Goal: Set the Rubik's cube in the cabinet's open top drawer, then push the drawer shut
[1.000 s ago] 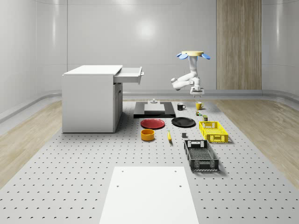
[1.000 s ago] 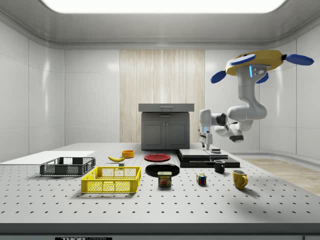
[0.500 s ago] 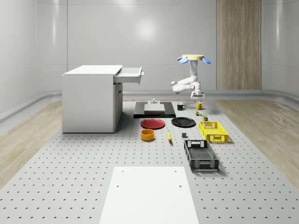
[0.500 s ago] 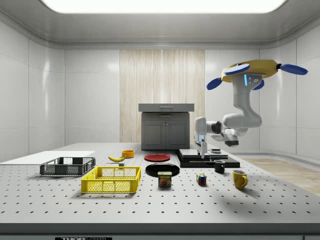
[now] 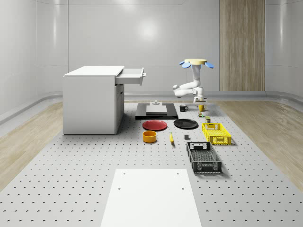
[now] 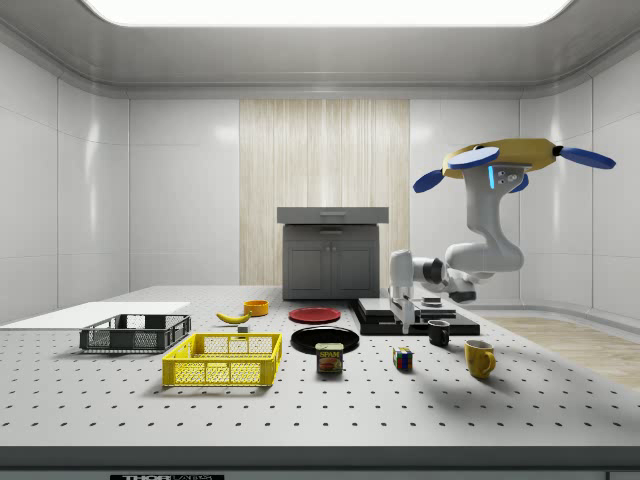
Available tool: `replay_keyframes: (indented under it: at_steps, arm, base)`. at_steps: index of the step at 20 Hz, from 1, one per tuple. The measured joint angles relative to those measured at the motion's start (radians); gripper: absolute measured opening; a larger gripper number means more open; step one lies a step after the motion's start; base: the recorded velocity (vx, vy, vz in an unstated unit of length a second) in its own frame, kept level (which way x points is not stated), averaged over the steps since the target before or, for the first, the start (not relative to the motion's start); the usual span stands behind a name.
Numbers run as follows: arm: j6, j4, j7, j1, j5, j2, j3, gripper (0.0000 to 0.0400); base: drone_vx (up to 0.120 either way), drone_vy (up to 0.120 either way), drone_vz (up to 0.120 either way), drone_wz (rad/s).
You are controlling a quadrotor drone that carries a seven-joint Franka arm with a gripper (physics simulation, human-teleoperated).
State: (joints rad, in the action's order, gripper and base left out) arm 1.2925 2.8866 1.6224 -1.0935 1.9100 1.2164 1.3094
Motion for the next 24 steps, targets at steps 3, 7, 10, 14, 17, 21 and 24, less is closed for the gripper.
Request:
replay_keyframes:
  at_steps: [3, 7, 10, 14, 17, 21, 24]
  arm:
    - [0.012, -0.001, 0.004, -0.004, -0.007, 0.013, 0.004, 0.04]
    - [0.029, -0.002, 0.009, -0.009, -0.015, 0.031, 0.008, 0.04]
    - [0.04, -0.003, 0.012, -0.013, -0.021, 0.044, 0.011, 0.04]
    - [0.072, -0.008, 0.011, -0.013, 0.001, 0.067, -0.017, 0.04]
    - [0.102, -0.016, 0.007, -0.012, 0.034, 0.086, -0.056, 0.04]
    - [0.135, -0.027, 0.004, -0.014, 0.07, 0.105, -0.098, 0.04]
    - [0.151, -0.032, 0.004, -0.017, 0.082, 0.115, -0.113, 0.04]
  base:
    - [0.0, 0.0, -0.12, 0.0]
    - [0.0, 0.0, -0.12, 0.0]
    - [0.0, 0.0, -0.107, 0.0]
    - [0.0, 0.0, 0.0, 0.0]
    - [0.0, 0.0, 0.0, 0.0]
    - [0.0, 0.0, 0.0, 0.0]
    - [0.0, 0.0, 0.0, 0.0]
